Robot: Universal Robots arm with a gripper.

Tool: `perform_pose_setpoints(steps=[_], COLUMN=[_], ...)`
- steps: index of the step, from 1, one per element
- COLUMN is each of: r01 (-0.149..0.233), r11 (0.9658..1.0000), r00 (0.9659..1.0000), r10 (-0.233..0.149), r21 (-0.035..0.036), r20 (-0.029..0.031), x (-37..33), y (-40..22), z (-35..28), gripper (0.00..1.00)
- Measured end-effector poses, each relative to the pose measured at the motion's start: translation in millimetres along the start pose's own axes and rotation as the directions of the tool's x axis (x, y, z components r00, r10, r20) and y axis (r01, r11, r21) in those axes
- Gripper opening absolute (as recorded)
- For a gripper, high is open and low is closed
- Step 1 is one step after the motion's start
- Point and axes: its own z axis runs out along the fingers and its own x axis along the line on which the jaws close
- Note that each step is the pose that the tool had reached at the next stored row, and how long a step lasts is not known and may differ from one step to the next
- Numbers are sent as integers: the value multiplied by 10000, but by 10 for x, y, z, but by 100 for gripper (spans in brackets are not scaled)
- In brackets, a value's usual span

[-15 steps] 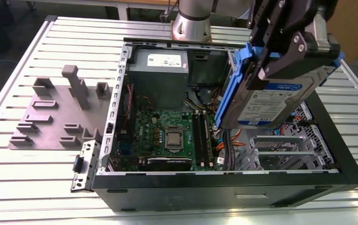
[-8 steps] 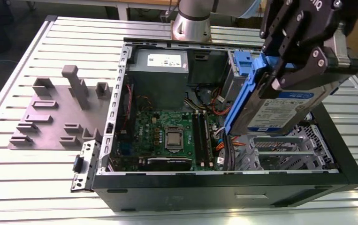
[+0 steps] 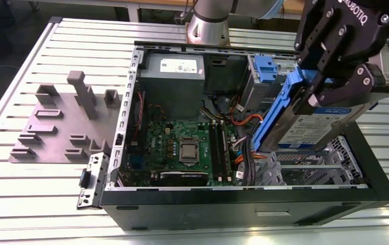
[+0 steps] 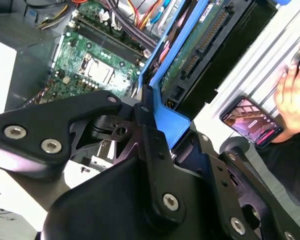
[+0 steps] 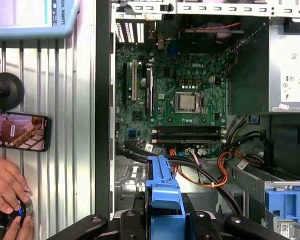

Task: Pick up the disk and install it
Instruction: 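Insert the disk into the insertion slot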

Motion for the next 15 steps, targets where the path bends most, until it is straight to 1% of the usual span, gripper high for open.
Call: perform_pose_setpoints(steps=[15], r01=[0], r11=[10000], r00=[10000], r10=[0], r21=[0], r20=[-1], x=[16], y=[-310], z=[92], gripper=[36])
